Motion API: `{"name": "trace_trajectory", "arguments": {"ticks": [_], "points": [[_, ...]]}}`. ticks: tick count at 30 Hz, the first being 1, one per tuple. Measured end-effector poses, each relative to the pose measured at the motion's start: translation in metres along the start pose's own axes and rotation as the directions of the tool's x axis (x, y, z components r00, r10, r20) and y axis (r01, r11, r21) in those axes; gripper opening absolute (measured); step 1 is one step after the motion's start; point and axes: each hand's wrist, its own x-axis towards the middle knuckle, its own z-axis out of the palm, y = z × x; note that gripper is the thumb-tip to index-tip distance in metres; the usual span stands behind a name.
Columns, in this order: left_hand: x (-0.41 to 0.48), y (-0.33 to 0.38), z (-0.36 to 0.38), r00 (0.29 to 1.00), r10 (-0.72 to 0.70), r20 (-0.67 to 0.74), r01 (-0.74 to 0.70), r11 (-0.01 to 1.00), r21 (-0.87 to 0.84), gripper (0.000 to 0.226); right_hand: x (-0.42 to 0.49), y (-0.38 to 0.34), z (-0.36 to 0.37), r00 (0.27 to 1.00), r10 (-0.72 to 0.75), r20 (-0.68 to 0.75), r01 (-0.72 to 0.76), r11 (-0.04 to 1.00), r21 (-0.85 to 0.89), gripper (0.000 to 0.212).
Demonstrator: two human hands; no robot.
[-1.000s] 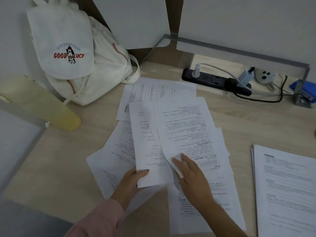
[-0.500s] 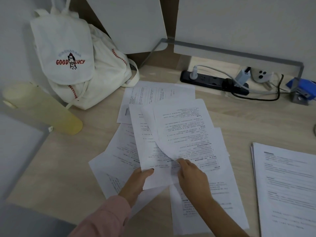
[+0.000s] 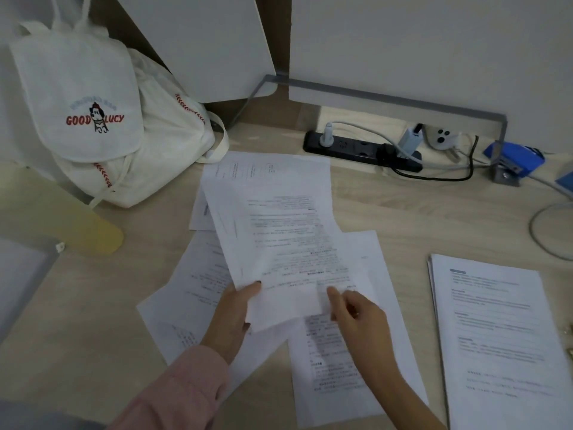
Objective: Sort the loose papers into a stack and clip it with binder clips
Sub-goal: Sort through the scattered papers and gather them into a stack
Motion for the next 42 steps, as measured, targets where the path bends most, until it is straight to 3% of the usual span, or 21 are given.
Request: {"name": "trace_trajectory", "arguments": {"ticks": [2,4,6,8,11,14,16,18,21,23,25,27,30,32,35,37,39,42], "points": [[-0.004,0.003,0.009,0.999,0.038,0.013,-0.037,0.997,-0.068,0.026,0.004,-0.004,-0.013,0.958,0.219,0.184,-0.257,0.941,0.218,0.05],[-0.011,0.003,0.018,0.996,0.068,0.056,-0.064,0.995,-0.076,0.027,0.006,-0.009,-0.018,0.865,0.252,0.434,-0.453,0.763,0.461,0.039],[-0.018,0.0,0.027,0.988,0.071,0.135,-0.072,0.997,0.005,0.026,0.01,-0.011,-0.017,0.865,0.167,0.473,-0.468,0.608,0.642,0.03],[-0.025,-0.002,0.032,0.977,0.034,0.211,-0.059,0.992,0.113,0.025,0.017,-0.007,-0.018,0.912,0.16,0.378,-0.395,0.594,0.701,0.033],[-0.032,0.002,0.031,0.947,-0.068,0.313,-0.057,0.926,0.373,0.016,0.032,0.005,-0.025,0.918,0.254,0.303,-0.395,0.63,0.669,0.039],[-0.039,0.015,0.022,0.895,-0.147,0.421,-0.142,0.802,0.58,0.035,0.044,0.022,-0.038,0.891,0.306,0.335,-0.452,0.669,0.59,0.04],[-0.038,0.026,0.015,0.91,-0.029,0.413,-0.246,0.764,0.596,0.037,0.052,0.032,-0.047,0.867,0.334,0.369,-0.491,0.7,0.518,0.039],[-0.028,0.035,0.007,0.915,0.191,0.357,-0.383,0.693,0.61,0.028,0.058,0.037,-0.055,0.836,0.357,0.418,-0.529,0.727,0.438,0.045],[-0.008,0.043,-0.004,0.852,0.401,0.336,-0.508,0.479,0.716,0.007,0.066,0.035,-0.063,0.802,0.355,0.481,-0.529,0.796,0.293,0.058],[0.006,0.041,-0.01,0.823,0.434,0.366,-0.511,0.283,0.812,0.045,0.069,0.028,-0.066,0.785,0.33,0.525,-0.493,0.846,0.205,0.05],[0.017,0.042,-0.012,0.838,0.411,0.36,-0.461,0.177,0.87,0.069,0.072,0.019,-0.068,0.778,0.304,0.55,-0.438,0.89,0.128,0.042],[0.024,0.043,-0.011,0.901,0.295,0.319,-0.387,0.211,0.897,0.064,0.077,0.014,-0.069,0.78,0.262,0.568,-0.359,0.931,0.064,0.043],[0.02,0.04,-0.013,0.965,0.031,0.261,-0.243,0.484,0.841,0.02,0.078,0.008,-0.069,0.788,0.199,0.583,-0.301,0.95,0.082,0.019],[0.023,0.031,-0.022,0.965,0.003,0.263,-0.22,0.561,0.798,0.022,0.077,0.01,-0.067,0.832,0.177,0.526,-0.307,0.936,0.17,0.02],[0.021,0.026,-0.037,0.98,0.072,0.185,-0.186,0.66,0.727,0.021,0.08,0.029,-0.062,0.924,0.267,0.275,-0.329,0.919,0.215,0.019],[0.021,0.026,-0.048,0.989,0.117,0.094,-0.149,0.731,0.666,0.019,0.079,0.045,-0.061,0.938,0.328,0.11,-0.314,0.941,-0.121,0.024],[0.018,0.026,-0.059,0.989,0.147,0.018,-0.126,0.771,0.624,0.017,0.071,0.058,-0.054,0.926,0.374,0.045,-0.328,0.859,-0.394,0.054],[0.018,0.021,-0.074,0.98,0.175,-0.091,-0.089,0.804,0.588,0.014,0.056,0.063,-0.04,0.912,0.409,-0.016,-0.373,0.815,-0.443,0.078]]}}
